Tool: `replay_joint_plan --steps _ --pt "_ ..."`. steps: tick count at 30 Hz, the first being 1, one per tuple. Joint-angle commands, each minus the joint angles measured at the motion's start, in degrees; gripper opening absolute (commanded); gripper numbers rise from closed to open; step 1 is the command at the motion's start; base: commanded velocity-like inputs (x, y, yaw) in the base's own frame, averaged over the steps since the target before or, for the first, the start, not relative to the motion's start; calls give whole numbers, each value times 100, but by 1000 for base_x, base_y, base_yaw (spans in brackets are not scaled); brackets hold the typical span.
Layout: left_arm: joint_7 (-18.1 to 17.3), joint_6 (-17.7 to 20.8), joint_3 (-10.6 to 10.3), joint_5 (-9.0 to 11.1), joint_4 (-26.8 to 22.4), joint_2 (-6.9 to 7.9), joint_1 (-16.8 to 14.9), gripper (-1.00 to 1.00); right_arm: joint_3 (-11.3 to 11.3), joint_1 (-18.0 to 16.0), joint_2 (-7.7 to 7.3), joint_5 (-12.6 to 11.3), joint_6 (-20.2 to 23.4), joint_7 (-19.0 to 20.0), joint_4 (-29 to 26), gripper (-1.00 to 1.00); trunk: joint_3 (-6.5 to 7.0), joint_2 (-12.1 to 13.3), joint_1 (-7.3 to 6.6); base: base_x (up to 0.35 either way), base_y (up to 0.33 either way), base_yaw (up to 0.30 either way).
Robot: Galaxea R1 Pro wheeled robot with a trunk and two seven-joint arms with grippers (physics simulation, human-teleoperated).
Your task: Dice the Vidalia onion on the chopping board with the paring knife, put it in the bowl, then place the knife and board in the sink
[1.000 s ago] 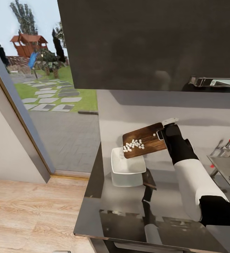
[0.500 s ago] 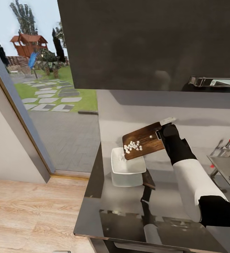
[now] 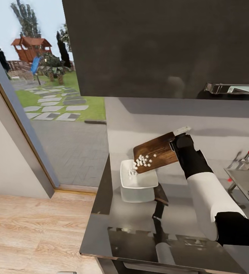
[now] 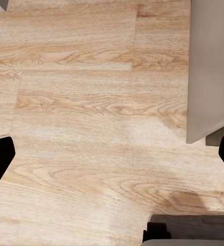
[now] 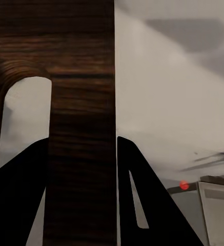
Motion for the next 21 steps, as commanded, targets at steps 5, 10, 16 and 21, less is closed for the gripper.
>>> replay_joint_plan --steps 5,10,16,21 --pt "12 -29 -49 32 20 -3 -9 100 4 -6 0 50 26 37 -3 -100 -12 -12 3 0 0 0" --pt "12 -30 -49 32 18 -3 -9 100 4 -6 13 84 26 31 -3 -100 -12 -12 3 0 0 0" --pt "12 -29 -48 32 18 -3 -9 100 -4 -6 33 318 26 28 -3 -100 -12 -12 3 0 0 0" --pt "12 -30 -49 32 18 -3 -9 100 -4 -6 39 359 26 28 -3 -100 -12 -12 3 0 0 0"
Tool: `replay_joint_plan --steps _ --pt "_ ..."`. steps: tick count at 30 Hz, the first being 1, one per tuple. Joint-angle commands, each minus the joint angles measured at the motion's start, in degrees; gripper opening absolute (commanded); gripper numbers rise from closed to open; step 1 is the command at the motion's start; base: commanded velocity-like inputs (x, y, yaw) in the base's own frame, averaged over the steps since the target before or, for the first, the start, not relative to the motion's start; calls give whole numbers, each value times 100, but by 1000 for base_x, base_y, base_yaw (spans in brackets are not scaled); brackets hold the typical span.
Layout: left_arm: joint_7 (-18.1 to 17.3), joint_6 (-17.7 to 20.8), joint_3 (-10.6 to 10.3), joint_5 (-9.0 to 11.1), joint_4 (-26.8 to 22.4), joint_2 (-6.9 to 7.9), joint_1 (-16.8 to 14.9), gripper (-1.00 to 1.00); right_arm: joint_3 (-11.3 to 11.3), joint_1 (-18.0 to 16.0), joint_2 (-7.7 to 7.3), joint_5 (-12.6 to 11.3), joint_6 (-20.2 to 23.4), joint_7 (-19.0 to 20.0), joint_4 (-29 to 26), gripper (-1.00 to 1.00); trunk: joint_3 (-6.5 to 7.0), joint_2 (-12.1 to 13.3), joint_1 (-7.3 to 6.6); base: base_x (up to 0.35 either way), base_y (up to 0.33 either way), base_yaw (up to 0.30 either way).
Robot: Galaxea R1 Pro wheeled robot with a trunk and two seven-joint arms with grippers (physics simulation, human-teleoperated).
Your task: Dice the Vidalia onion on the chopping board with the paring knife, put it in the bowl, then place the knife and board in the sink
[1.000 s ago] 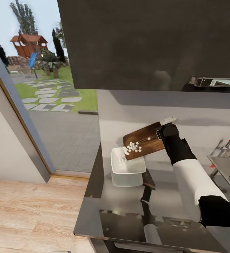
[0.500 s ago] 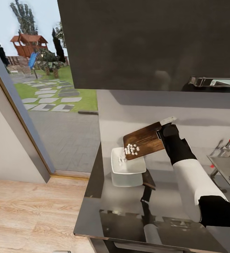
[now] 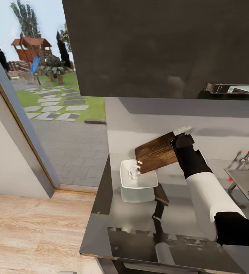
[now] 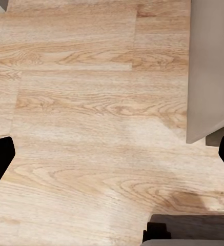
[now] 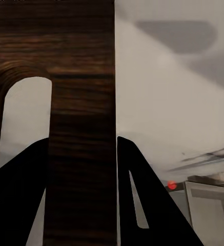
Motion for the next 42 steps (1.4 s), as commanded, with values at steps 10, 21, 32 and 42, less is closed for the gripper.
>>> replay_joint_plan --steps 10,21,32,42 --pt "12 -30 -49 32 21 -3 -9 100 3 -6 6 52 25 36 -3 -100 -12 -12 3 0 0 0" --pt "12 -29 -49 32 19 -3 -9 100 -42 -6 -47 -46 16 305 -325 -100 -12 -12 3 -2 0 0" --pt "12 -29 -49 32 21 -3 -9 100 -515 -6 -392 -120 85 2232 -863 -100 -12 -12 3 -241 0 0" --pt "12 -27 -49 32 24 -3 -9 100 -533 -6 -407 -118 86 2310 -1154 -100 -12 -12 3 -296 0 0"
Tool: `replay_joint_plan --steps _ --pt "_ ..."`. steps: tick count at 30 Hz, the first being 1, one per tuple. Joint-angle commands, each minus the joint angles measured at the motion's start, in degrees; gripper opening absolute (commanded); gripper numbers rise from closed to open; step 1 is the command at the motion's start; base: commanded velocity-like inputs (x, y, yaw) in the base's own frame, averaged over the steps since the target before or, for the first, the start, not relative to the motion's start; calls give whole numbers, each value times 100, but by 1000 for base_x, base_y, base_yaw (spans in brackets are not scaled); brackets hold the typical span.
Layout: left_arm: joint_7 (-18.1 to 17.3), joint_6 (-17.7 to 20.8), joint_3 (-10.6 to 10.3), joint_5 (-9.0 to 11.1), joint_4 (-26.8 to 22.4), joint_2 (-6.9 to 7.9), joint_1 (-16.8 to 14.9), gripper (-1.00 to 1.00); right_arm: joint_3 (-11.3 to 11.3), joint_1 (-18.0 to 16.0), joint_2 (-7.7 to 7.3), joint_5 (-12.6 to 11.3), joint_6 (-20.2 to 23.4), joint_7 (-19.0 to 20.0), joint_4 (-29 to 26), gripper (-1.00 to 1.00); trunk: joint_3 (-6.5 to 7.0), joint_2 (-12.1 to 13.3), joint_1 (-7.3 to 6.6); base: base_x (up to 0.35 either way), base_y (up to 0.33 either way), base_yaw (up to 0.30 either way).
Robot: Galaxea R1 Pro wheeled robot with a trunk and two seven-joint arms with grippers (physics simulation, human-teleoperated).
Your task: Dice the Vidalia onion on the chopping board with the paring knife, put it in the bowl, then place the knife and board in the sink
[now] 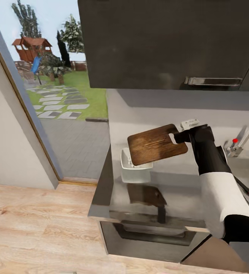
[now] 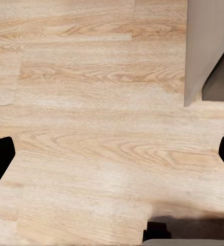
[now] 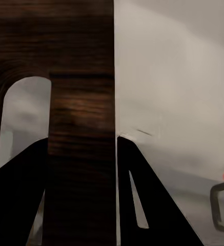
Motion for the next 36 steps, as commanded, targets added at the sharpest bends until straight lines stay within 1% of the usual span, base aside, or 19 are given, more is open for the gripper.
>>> replay_joint_plan --steps 1,6,12,22,26,28,33,36 --pt "10 -30 -49 29 20 -3 -9 100 -4 -7 1 43 15 57 -6 -100 -12 -14 0 -293 0 0" --pt "10 -26 -49 29 18 -8 -9 100 -8 -7 1 42 15 59 -13 -100 -12 -14 0 -265 0 0" --pt "10 -26 -49 29 20 -12 -9 100 -5 -7 -7 49 15 51 -15 -100 -12 -14 0 -55 -73 0" --pt "10 -23 -49 29 23 -12 -9 100 -5 -7 -8 66 21 50 -15 -100 -11 -14 0 -2 -253 -1" --pt "10 -23 -49 29 23 -12 -9 100 -8 -7 -8 67 23 50 -13 -100 5 -14 0 0 -310 -115" --pt "10 -23 -49 29 23 -12 -9 100 -74 -7 -12 67 21 50 -9 -100 17 -14 0 0 -315 -178" --pt "10 -23 -49 29 23 -12 -9 100 -491 -7 -49 58 12 49 26 -100 50 -14 0 0 -317 -194" --pt "10 -23 -49 29 23 -12 -9 100 -640 -7 -107 52 8 50 40 -100 70 -14 0 0 -317 -197"
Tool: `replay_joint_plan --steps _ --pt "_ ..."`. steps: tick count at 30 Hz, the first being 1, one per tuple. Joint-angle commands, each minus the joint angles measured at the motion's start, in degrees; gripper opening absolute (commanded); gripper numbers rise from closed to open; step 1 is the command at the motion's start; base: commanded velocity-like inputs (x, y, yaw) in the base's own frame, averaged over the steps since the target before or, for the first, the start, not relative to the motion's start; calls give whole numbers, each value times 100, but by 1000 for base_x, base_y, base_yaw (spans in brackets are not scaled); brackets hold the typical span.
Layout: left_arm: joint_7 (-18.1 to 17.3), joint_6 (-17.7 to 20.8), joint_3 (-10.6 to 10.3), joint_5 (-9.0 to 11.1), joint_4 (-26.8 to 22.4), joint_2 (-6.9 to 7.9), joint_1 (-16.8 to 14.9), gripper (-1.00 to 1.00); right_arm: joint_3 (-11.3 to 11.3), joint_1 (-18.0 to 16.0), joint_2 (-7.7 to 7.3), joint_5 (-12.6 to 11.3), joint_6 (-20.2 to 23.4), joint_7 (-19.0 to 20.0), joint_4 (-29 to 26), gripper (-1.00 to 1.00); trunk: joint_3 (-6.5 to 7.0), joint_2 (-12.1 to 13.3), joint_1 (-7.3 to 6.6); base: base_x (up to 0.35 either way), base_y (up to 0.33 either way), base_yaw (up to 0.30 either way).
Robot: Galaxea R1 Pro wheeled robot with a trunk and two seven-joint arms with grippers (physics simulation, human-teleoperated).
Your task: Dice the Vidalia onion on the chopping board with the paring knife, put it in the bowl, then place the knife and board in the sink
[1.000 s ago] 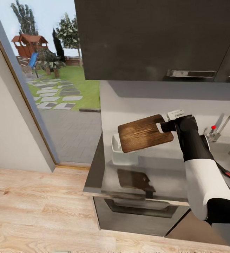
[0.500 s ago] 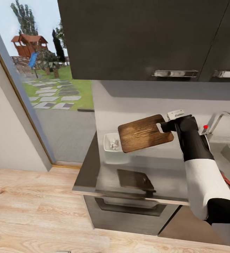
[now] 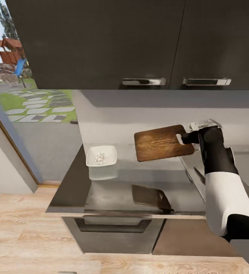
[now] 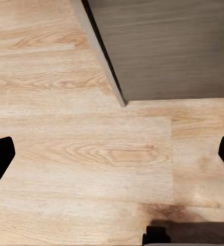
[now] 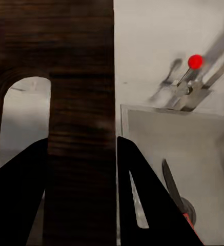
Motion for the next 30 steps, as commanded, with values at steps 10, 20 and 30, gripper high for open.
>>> replay_joint_plan --steps 10,20,30 --pt "13 -32 -50 30 22 -4 -10 100 -75 -5 -78 14 16 65 6 -100 55 -13 4 -51 -317 -198" --pt "13 -32 -50 30 22 -4 -10 100 -73 -5 -70 13 2 49 203 -100 99 -13 4 -29 -317 -130" --pt "13 -32 -50 30 22 -4 -10 100 -297 -5 -22 -55 -1136 -1473 1909 -100 101 -13 4 0 -99 -4"
